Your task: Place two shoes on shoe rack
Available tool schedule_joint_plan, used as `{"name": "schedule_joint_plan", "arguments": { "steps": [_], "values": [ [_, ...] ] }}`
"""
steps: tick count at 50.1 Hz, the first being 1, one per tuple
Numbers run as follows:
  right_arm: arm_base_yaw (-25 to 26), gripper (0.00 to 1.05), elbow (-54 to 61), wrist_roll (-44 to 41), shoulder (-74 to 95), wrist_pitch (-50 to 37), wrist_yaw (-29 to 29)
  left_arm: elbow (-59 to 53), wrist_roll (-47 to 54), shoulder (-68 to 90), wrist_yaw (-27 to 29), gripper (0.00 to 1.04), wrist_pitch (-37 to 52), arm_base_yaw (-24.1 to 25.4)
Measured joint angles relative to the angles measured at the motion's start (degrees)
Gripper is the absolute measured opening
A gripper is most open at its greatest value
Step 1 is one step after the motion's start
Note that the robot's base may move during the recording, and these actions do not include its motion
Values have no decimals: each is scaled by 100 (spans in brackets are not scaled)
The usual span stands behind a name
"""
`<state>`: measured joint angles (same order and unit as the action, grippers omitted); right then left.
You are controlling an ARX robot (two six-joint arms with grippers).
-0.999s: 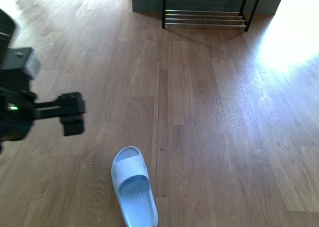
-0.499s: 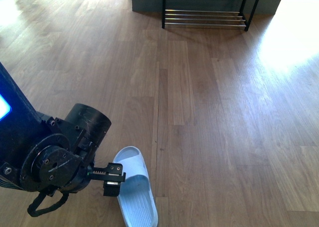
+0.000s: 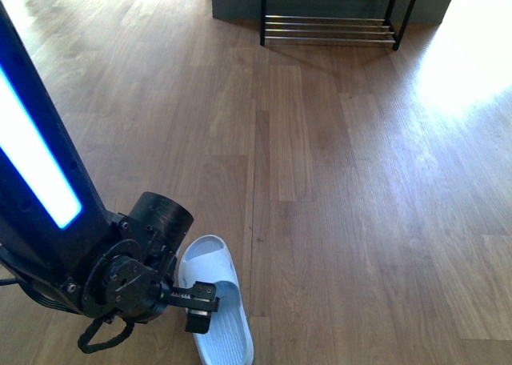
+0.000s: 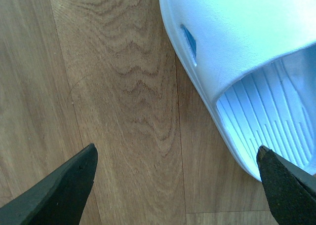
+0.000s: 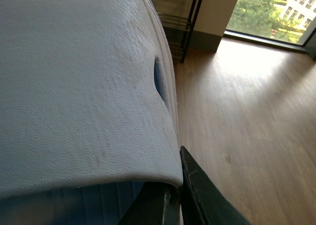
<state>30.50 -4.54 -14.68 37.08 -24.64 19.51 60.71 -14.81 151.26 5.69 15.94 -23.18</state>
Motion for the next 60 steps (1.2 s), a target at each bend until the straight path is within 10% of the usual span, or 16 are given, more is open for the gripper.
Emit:
{"name": "schedule_joint_plan", "arguments": {
  "steps": [60],
  "values": [
    [0, 2, 0, 0, 0, 0, 0, 1154, 682, 1296, 804, 95, 1156, -155]
  ]
}}
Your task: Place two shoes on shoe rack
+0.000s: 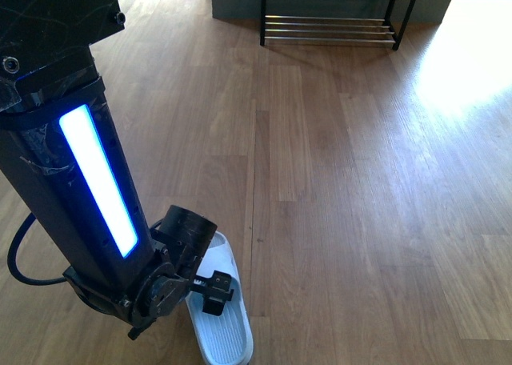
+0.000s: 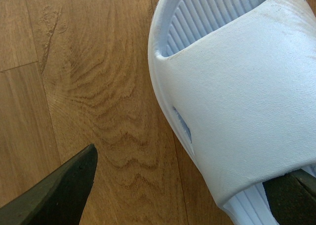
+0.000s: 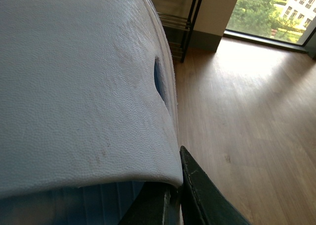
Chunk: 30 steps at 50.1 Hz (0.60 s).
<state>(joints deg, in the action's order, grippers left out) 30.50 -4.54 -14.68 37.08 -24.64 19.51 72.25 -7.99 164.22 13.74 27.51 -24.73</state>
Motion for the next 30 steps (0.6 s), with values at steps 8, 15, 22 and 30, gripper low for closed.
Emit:
{"name": "schedule_joint_plan", "arguments": {
  "steps": [8, 15, 22, 30],
  "values": [
    [0, 2, 0, 0, 0, 0, 0, -24, -7, 61, 76, 84, 57, 52],
    [0, 2, 0, -2, 0, 0, 2, -24, 118, 251, 175, 57, 103, 151],
    [0, 2, 0, -2, 0, 0, 0, 9, 247, 306, 219, 32, 146, 197],
    [0, 2, 0, 0, 0, 0, 0, 68, 337, 313, 299, 2, 164, 219]
  ]
}}
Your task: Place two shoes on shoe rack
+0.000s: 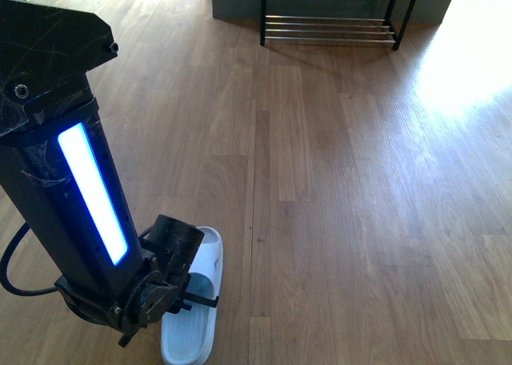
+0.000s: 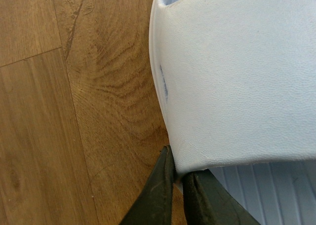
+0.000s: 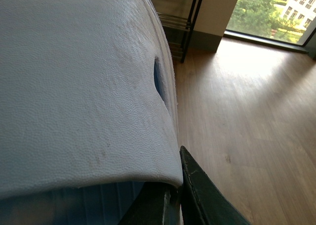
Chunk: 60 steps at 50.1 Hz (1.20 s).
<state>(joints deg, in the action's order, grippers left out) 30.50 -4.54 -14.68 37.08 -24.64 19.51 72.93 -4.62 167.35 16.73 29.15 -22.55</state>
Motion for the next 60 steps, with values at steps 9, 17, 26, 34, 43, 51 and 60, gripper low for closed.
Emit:
{"name": "schedule_joint_plan", "arguments": {
  "steps": [9, 17, 26, 34, 43, 51, 60],
  "values": [
    [0, 2, 0, -2, 0, 0, 2, 2, -55, 0, 66, 2, -9, 20],
    [0, 2, 0, 0, 0, 0, 0, -35, -105, -70, 136, 2, -92, 42],
    [0, 2, 0, 0, 0, 0, 0, -476, -225, -824, 44, 2, -234, 258],
    [0, 2, 0, 0, 0, 0, 0, -1088, -282, -2424, 26, 2, -389, 636],
    [0, 2, 0, -2, 0, 0, 0, -1827, -289, -4092, 245, 2, -798, 887],
    [0, 2, 0, -2, 0, 0, 0, -2439, -249, -5368, 455, 2, -1281, 927],
    [0, 2, 0, -2, 0, 0, 0, -3388, -162, -7667, 885, 2, -1993, 883]
  ]
}}
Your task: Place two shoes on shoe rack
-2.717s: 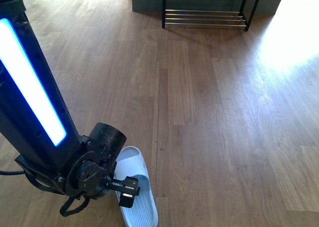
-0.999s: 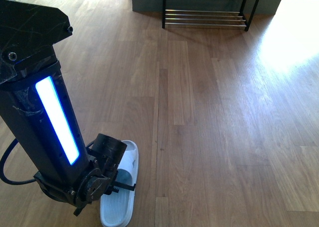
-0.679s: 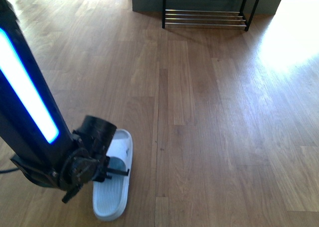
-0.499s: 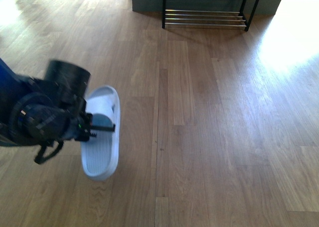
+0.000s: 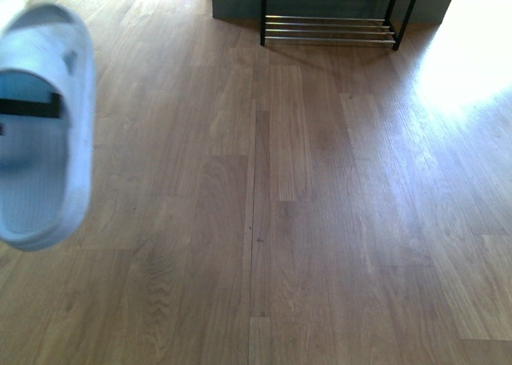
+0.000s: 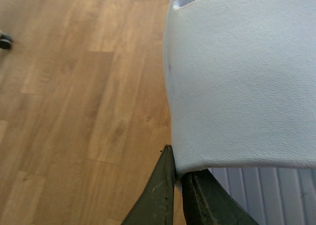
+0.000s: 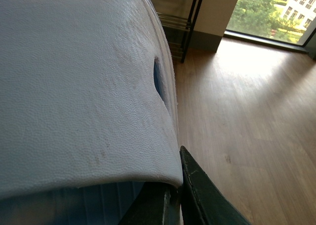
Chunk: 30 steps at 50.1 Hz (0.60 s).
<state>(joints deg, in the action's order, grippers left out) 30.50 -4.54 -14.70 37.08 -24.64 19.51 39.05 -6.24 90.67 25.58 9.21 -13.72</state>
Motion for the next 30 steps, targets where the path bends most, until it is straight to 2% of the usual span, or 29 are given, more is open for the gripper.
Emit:
{"name": "schedule_joint_plan", "arguments": {
  "steps": [9, 11, 16, 20, 22, 25, 30],
  "values": [
    [0, 2, 0, 0, 0, 0, 0, -979, 37, -2192, 686, 2, -610, -358],
    [0, 2, 0, 0, 0, 0, 2, -1237, 70, -2719, 999, 2, -765, -546],
    [0, 2, 0, 0, 0, 0, 0, -1873, 11, -4022, 1980, 2, -1045, -1231],
    [0, 2, 0, 0, 0, 0, 2, -2328, -109, -5139, 3005, 2, -1178, -2085],
    [0, 2, 0, 0, 0, 0, 2, -2428, -125, -5403, 3257, 2, -1220, -2337],
    [0, 2, 0, 2, 0, 0, 0, -2629, -111, -5814, 3609, 2, -1113, -2562],
    [0, 2, 0, 0, 0, 0, 0, -2970, 57, -6275, 3799, 2, -597, -2588]
  ]
}}
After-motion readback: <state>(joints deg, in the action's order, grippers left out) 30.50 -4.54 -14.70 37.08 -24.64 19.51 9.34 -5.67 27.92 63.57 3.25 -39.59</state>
